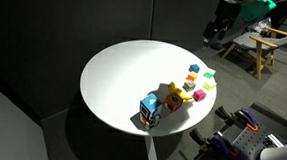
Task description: Put the orange block on the stack
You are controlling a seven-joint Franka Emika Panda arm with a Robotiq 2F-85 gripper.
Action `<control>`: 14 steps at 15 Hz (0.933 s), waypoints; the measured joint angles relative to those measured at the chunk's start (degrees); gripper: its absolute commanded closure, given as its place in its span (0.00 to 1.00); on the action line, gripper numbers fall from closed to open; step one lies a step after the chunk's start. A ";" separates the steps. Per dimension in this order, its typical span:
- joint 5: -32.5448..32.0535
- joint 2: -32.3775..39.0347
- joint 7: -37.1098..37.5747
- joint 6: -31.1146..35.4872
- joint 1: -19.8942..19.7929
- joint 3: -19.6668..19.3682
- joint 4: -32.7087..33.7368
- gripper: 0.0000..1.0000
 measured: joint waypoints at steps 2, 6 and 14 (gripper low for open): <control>0.00 0.00 -0.01 0.00 0.00 0.00 0.00 0.00; 0.00 0.03 -0.02 0.00 0.00 0.01 -0.10 0.00; -0.15 4.86 0.02 2.28 0.92 0.65 -1.08 0.00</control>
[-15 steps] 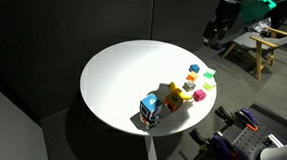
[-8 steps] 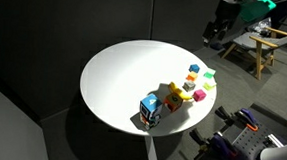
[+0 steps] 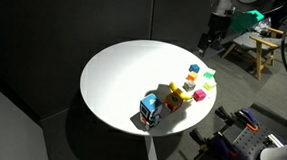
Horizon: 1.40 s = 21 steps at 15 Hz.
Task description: Put the orange block on the stack
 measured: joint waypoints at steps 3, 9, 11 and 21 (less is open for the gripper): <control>-0.32 2.79 0.30 2.57 0.30 0.32 -0.04 0.00; -8.24 8.69 10.85 10.00 1.34 2.66 -1.03 0.00; -10.35 10.69 15.03 11.20 2.13 3.04 -1.06 0.00; -9.00 18.11 17.25 16.34 6.12 3.14 -1.20 0.00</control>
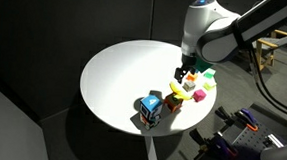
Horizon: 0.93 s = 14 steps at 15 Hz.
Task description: Put the orange block on the stack
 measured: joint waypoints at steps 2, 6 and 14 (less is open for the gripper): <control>0.78 0.61 -0.28 0.04 0.43 0.00 0.00 0.00; 0.98 0.71 -0.47 0.04 0.46 0.00 0.01 0.00; 0.98 1.45 -0.49 0.31 0.52 0.00 0.02 0.00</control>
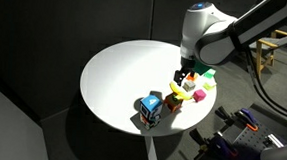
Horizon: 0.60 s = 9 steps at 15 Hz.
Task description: Put the orange block on the stack
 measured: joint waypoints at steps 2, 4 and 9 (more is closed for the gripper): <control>0.00 1.32 -0.07 1.55 0.12 0.00 0.02 0.00; 0.08 3.09 -0.81 4.01 0.20 0.00 0.12 0.00; 2.62 7.45 -5.37 10.30 0.48 0.00 0.59 0.00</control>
